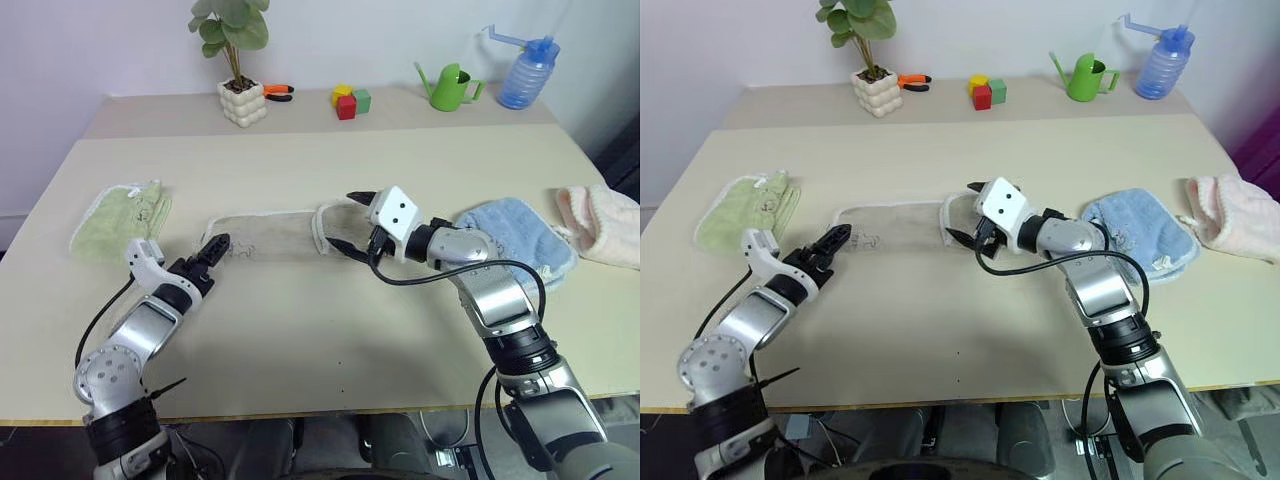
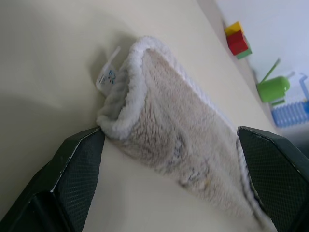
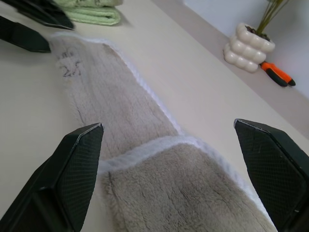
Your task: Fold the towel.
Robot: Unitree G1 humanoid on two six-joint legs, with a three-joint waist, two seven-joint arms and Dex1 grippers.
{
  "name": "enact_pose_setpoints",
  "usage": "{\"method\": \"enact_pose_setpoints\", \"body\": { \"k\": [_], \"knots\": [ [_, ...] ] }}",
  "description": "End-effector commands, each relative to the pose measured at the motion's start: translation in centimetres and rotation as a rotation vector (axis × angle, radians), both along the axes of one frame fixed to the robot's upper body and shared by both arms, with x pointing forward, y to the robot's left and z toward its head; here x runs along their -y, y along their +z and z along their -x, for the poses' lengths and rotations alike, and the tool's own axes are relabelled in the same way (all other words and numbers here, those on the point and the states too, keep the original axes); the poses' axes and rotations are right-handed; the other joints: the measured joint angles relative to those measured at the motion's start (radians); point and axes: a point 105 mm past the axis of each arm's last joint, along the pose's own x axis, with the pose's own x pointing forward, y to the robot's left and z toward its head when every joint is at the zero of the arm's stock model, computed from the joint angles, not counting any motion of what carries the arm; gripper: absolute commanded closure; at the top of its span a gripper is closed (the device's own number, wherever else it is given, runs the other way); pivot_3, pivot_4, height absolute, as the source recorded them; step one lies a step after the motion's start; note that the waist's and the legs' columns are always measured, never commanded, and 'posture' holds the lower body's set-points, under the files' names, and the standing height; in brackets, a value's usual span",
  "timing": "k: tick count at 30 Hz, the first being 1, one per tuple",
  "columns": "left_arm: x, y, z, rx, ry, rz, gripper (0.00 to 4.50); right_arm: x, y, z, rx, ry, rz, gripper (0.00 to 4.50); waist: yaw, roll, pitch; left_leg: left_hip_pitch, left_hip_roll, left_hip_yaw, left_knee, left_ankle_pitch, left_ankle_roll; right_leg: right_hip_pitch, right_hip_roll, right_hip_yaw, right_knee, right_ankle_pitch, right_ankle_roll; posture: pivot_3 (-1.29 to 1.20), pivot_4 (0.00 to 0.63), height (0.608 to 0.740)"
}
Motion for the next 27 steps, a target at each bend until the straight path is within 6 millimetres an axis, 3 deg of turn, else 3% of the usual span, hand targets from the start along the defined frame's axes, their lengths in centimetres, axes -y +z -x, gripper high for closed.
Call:
{"method": "enact_pose_setpoints", "body": {
  "k": [1, 3, 6, 13, 18, 27],
  "knots": [
    [0.3, -0.7, -0.8, -0.064, -0.022, 0.004, 0.00, -0.6, 1.7, 0.7, 0.076, 0.022, -0.025, 0.10, 0.003, 0.000, 0.000, 0.000, 0.000, 0.000, 0.000, 0.000, 0.000, 0.000, 0.000, 0.000, 0.000, 0.000, 0.000, 0.00, 0.150, 0.732],
    [0.2, -0.4, -1.5, -0.063, -0.007, 0.021, 0.00, -0.7, 1.7, 0.8, 0.080, 0.022, -0.025, 0.10, 0.008, 0.000, 0.000, 0.001, 0.000, 0.000, 0.000, 0.000, 0.000, 0.000, 0.000, 0.000, 0.000, 0.000, 0.000, 0.00, 0.150, 0.732],
    [-0.3, 0.2, -2.0, -0.049, 0.021, 0.063, 0.84, -0.7, 1.5, 0.9, 0.085, 0.017, -0.018, 0.03, 0.014, 0.000, 0.000, 0.001, 0.000, 0.000, 0.000, 0.000, 0.000, 0.001, 0.000, 0.000, 0.000, 0.000, 0.000, 0.00, 0.150, 0.732],
    [-0.2, 0.8, -2.1, -0.020, 0.007, 0.051, 4.39, -0.7, 1.6, 1.1, 0.091, 0.004, -0.028, 0.03, 0.018, -0.001, 0.000, 0.000, 0.000, 0.000, 0.000, 0.000, 0.000, 0.000, 0.000, 0.000, 0.000, 0.000, 0.000, 0.00, 0.150, 0.732],
    [-0.9, 2.4, -1.9, 0.052, 0.010, 0.000, 4.45, -0.7, 1.7, 1.2, 0.097, -0.001, -0.033, 0.03, 0.017, -0.001, 0.000, 0.000, 0.000, 0.000, 0.000, 0.000, 0.000, 0.000, 0.000, 0.000, 0.000, 0.000, 0.000, 0.00, 0.150, 0.732],
    [-4.9, 8.8, -0.7, 0.286, 0.039, -0.338, 4.45, -0.2, 1.4, 0.9, 0.096, -0.017, -0.011, 0.03, 0.014, -0.001, 0.000, 0.000, 0.000, 0.000, -0.001, 0.000, 0.000, 0.000, 0.000, 0.000, -0.001, 0.000, 0.000, 0.00, 0.150, 0.732]
  ]
}}
